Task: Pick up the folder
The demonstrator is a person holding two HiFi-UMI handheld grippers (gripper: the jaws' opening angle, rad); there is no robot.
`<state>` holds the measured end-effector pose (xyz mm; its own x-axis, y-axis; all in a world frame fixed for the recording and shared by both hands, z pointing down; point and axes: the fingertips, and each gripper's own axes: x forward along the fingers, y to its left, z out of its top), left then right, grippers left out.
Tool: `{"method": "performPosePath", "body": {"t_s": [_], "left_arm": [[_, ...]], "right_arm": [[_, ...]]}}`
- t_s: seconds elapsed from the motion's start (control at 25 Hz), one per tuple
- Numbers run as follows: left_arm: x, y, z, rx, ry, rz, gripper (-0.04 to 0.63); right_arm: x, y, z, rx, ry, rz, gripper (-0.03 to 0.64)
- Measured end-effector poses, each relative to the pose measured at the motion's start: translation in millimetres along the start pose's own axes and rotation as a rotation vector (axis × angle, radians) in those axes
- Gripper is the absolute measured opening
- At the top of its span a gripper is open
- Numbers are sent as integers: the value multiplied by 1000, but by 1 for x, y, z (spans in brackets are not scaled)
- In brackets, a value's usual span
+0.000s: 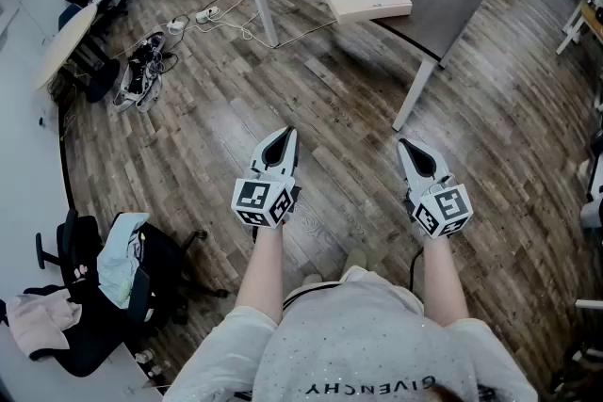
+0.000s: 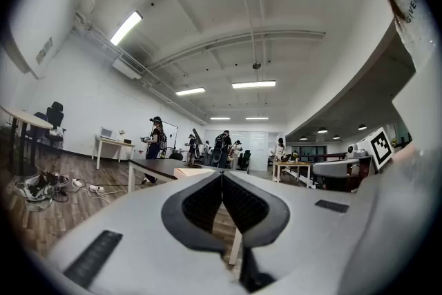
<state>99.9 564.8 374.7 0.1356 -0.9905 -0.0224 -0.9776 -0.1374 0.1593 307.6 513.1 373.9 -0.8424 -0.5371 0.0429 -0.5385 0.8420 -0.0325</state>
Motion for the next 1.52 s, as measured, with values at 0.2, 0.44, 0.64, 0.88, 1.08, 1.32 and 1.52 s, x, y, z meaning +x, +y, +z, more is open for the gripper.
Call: {"method": "performPosePath", "body": {"t_s": [0.2, 0.44, 0.64, 0.88, 1.08, 1.32, 1.52], "left_arm": [[38, -2, -10, 5, -12, 23, 0], [63, -13, -18, 7, -12, 43, 0], [79, -12, -26, 11, -1, 43, 0], [106, 7, -36, 13, 16, 59, 0], [150, 52, -49, -26, 29, 81, 0], [229, 108, -42, -34, 38, 48, 0], [284, 149, -40, -37, 45, 16, 0]], "right_arm": [[15, -36, -8, -13, 1, 13, -2], [22, -61, -18, -2, 4, 42, -2], [32, -74, -24, 28, -9, 34, 0], [62, -103, -30, 95, -29, 34, 0], [113, -132, -38, 132, -22, 34, 32], [190, -177, -30, 197, -52, 14, 70], [250, -202, -34, 222, -38, -6, 89]]}}
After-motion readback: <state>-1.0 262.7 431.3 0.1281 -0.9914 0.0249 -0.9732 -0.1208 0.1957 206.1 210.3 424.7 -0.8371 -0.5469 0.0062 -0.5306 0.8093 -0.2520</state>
